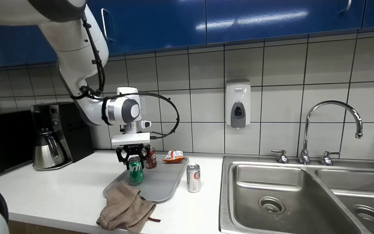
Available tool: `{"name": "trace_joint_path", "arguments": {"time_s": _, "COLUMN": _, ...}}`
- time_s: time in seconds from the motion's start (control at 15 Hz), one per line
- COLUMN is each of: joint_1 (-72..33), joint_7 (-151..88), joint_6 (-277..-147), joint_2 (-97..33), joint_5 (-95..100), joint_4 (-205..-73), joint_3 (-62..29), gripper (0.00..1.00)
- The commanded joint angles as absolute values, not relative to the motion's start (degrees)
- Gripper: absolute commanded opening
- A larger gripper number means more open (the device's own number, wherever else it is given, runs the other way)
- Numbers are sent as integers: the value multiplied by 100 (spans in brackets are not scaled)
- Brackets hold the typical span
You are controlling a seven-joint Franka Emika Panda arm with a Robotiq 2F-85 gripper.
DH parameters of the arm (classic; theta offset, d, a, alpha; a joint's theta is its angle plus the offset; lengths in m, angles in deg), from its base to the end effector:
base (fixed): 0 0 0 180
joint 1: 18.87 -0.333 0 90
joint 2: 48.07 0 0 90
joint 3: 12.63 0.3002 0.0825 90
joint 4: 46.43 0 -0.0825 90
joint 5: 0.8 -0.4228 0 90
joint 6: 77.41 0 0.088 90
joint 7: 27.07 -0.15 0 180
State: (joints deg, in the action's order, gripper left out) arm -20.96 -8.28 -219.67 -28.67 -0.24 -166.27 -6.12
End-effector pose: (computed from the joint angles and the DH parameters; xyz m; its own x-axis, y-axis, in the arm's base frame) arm 0.6050 0.0932 0.1785 0.8863 0.4589 0.0621 0.4605 -0.8876 -0.0119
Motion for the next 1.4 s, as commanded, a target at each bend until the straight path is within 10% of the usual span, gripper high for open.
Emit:
{"name": "trace_joint_path", "arguments": {"time_s": 0.0, "joint_1": -2222, "joint_7": -869, "joint_6": -21935, "joint_2": -3011, "joint_5": 103, "joint_4": -16516, "joint_3": -525, "gripper": 38}}
{"name": "trace_joint_path", "arguments": {"time_s": 1.33, "joint_1": -3079, "joint_7": -915, "joint_6": -21744, "joint_2": -2255, "joint_5": 723, "joint_4": -15611, "joint_3": -210, "gripper": 38}}
